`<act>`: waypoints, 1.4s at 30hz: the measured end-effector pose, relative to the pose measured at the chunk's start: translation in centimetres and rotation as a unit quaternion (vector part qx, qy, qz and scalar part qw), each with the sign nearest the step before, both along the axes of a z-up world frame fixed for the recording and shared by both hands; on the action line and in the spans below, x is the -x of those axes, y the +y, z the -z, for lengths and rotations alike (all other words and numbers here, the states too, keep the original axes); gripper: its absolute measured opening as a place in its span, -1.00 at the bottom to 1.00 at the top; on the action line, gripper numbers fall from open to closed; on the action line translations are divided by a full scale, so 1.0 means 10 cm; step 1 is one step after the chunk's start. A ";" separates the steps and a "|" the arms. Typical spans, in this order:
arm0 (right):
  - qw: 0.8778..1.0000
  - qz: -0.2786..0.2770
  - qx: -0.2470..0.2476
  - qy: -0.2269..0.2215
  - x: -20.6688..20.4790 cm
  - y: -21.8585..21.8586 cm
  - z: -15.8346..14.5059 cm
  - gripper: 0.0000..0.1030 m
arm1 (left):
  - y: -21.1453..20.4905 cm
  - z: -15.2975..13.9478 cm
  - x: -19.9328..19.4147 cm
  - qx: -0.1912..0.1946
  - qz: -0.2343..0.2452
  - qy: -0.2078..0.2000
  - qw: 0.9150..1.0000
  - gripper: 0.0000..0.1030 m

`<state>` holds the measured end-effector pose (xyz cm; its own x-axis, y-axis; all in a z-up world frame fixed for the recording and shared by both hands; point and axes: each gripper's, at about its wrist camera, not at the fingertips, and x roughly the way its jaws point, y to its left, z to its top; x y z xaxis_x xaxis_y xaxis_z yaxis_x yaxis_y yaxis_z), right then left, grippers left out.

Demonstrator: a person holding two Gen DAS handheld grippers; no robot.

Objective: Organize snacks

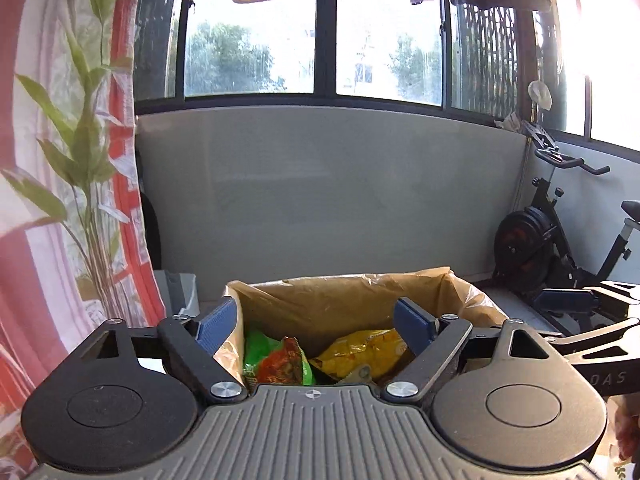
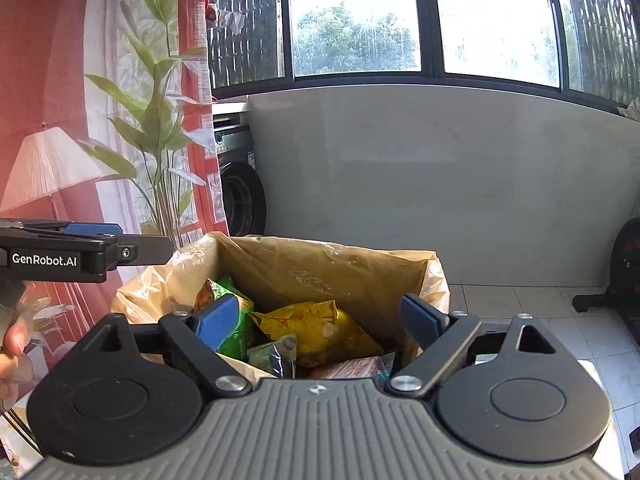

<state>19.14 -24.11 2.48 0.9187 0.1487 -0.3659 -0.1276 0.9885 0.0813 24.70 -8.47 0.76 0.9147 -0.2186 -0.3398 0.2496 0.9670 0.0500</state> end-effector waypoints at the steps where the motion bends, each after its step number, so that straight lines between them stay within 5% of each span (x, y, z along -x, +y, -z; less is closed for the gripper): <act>1: 1.000 0.002 -0.002 -0.003 0.07 0.00 -0.04 0.81 | 0.03 -0.06 0.07 0.001 -0.004 -0.009 1.000 0.71; 12: 0.997 0.068 0.006 -0.037 0.92 0.21 -0.56 0.99 | 0.31 -0.49 0.80 0.047 0.003 -0.009 0.999 0.75; 22: 0.994 0.097 0.001 -0.052 1.35 0.29 -0.59 1.00 | 0.36 -0.63 1.34 0.029 -0.039 -0.054 0.997 0.75; 42: 0.992 0.114 -0.008 -0.045 1.46 0.23 -0.57 1.00 | 0.36 -0.60 1.39 0.028 -0.039 -0.052 0.997 0.75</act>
